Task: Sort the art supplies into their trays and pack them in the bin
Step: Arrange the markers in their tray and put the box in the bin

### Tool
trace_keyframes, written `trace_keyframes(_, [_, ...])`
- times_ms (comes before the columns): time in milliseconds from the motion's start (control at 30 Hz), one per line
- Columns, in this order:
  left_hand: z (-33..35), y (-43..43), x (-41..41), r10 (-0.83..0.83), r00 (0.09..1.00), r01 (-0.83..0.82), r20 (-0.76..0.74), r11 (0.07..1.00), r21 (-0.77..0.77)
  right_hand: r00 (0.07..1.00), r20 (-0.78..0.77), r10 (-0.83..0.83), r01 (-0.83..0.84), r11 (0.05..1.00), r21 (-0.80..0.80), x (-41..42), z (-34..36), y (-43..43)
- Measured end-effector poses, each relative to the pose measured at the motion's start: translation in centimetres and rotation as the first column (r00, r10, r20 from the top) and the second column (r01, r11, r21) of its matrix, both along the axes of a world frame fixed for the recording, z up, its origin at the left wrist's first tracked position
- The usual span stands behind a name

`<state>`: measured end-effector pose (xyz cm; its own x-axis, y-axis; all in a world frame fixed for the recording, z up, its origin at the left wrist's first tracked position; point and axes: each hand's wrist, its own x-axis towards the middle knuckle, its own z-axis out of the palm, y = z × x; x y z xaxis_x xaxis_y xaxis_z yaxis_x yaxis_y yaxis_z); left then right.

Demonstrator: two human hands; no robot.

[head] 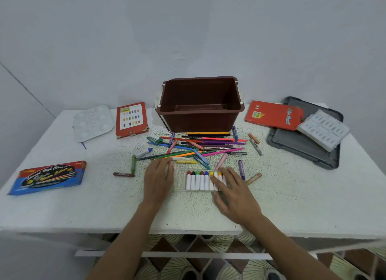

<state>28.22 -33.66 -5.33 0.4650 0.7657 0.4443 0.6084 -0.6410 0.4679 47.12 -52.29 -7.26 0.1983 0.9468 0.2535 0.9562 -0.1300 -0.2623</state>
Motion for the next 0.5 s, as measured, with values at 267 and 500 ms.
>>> trace_keyframes(267, [3.2,6.7,-1.8,0.29,0.846,-0.347,-0.447,0.937,-0.05,1.0,0.006,-0.004,0.004,1.0,0.0,0.0,0.1,0.0])
trace_keyframes(500, [2.9,8.3,-2.4,0.3,0.792,-0.361,-0.531,0.933,-0.012,1.0,-0.005,-0.005,0.005,1.0,0.011,-0.1,0.0,0.1])
